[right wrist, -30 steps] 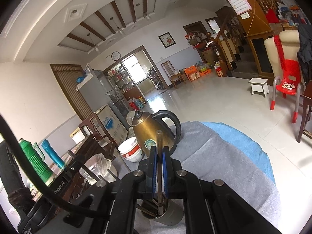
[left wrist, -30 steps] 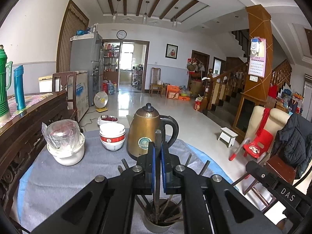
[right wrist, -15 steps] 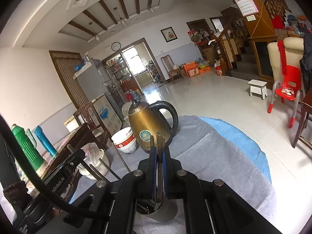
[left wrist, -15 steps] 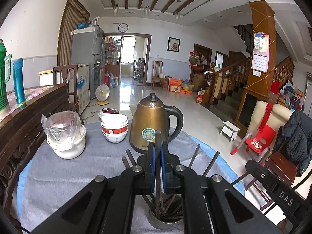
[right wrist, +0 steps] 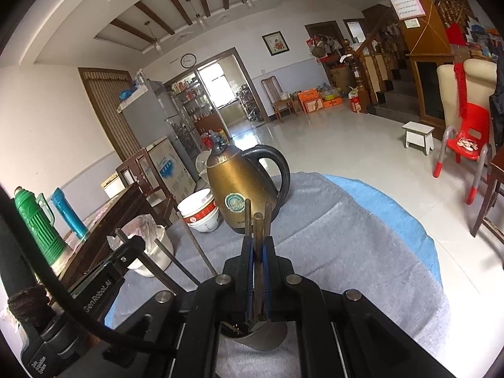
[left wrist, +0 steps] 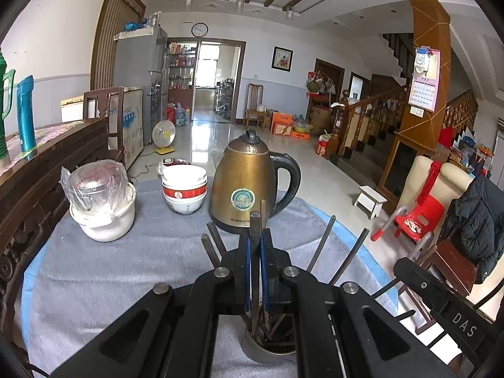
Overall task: Organize utensils
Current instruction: 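Lower both chopsticks into the grey cup and open both tools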
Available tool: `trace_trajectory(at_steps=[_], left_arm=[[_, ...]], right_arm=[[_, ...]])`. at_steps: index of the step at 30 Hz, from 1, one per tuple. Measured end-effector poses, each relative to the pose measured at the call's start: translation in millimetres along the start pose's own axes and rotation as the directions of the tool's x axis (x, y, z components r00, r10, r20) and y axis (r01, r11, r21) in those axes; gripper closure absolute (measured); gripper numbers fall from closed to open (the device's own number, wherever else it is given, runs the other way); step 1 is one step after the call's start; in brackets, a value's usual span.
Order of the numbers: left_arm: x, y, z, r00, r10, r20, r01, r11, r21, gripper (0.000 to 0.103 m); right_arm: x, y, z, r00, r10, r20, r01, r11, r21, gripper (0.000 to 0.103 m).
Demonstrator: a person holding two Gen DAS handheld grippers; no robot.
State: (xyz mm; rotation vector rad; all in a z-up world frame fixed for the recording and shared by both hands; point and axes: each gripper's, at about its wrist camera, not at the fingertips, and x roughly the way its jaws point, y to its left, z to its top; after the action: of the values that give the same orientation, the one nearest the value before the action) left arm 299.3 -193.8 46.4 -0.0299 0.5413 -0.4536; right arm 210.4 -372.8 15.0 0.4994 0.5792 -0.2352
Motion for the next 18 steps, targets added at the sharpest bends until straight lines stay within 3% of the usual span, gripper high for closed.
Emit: trace_trajectory(at_steps=[15, 17, 18], left_arm=[[0.1, 11.2, -15.7, 0.997, 0.019, -0.078, -0.018, 1.000, 0.017, 0.094], [-1.5, 14.1, -17.3, 0.995, 0.028, -0.091, -0.027, 1.000, 0.016, 0.084], [-4.0, 15.3, -18.7, 0.995, 0.041, -0.092, -0.039, 0.999, 0.019, 0.072]], right_arm=[[7.3, -0.1, -9.2, 0.996, 0.051, -0.077, -0.049, 0.998, 0.035, 0.094], [7.1, -1.4, -8.6, 0.993, 0.070, -0.091, -0.065, 0.997, 0.053, 0.094], [6.5, -1.9, -8.5, 0.993, 0.078, -0.093, -0.072, 0.996, 0.059, 0.094]])
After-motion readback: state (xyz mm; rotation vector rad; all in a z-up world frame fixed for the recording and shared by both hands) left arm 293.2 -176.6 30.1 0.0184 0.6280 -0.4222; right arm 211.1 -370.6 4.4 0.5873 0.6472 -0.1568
